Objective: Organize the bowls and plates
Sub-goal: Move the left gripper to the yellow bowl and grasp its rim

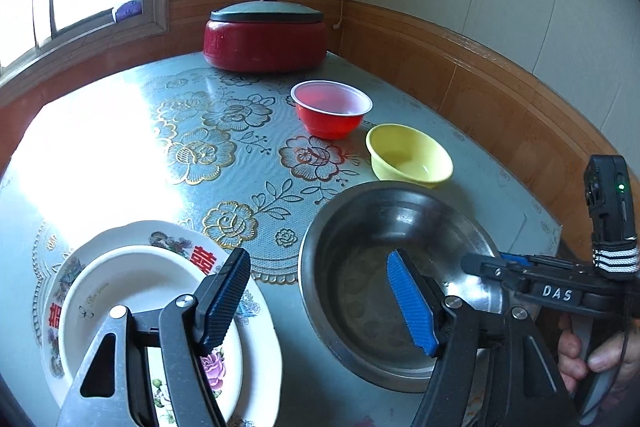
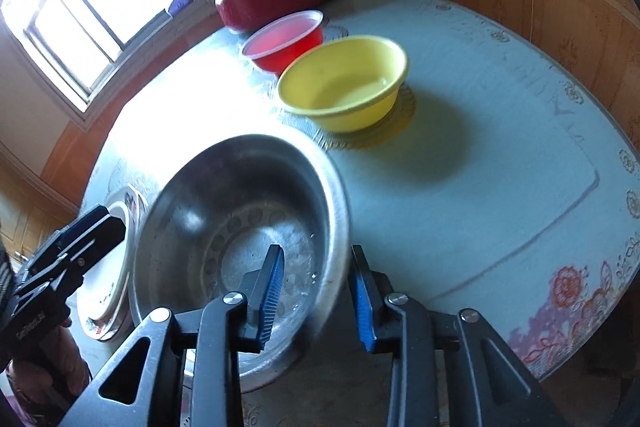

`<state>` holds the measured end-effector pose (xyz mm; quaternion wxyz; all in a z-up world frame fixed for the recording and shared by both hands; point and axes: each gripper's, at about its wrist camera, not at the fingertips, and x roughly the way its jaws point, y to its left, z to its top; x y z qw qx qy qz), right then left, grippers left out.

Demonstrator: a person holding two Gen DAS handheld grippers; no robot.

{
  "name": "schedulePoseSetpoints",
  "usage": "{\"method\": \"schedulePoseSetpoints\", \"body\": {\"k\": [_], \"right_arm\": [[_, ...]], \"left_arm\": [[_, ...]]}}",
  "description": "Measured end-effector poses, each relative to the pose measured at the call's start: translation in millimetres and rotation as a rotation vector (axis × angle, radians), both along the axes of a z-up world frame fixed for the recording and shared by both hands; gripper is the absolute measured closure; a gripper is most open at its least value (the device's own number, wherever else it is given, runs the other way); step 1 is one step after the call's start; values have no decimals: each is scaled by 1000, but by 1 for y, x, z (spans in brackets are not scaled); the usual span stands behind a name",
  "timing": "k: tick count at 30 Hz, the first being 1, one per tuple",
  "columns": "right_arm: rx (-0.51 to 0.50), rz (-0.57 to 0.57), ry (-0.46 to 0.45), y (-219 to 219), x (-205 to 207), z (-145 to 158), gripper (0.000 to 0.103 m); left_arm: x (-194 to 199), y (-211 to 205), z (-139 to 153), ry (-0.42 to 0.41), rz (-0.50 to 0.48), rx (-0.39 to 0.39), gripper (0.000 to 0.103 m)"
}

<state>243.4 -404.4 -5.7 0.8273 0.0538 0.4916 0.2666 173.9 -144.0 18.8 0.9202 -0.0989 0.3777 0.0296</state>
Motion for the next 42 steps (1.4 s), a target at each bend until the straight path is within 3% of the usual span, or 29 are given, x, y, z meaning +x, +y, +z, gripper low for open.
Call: {"method": "schedulePoseSetpoints", "body": {"k": [11, 20, 29, 35, 42], "right_arm": [[77, -57, -29, -42, 38, 13, 68], [61, -15, -32, -41, 63, 17, 83], [135, 22, 63, -35, 104, 12, 83], [130, 30, 67, -24, 127, 8, 83], [99, 23, 64, -13, 150, -2, 83]], "left_arm": [[30, -8, 11, 6, -3, -64, 34], [66, -20, 11, 35, 14, -87, 49], [112, -19, 2, 87, 11, -145, 60], [142, -18, -6, 122, 14, -167, 69], [176, -18, -18, 172, 8, -192, 69]]}}
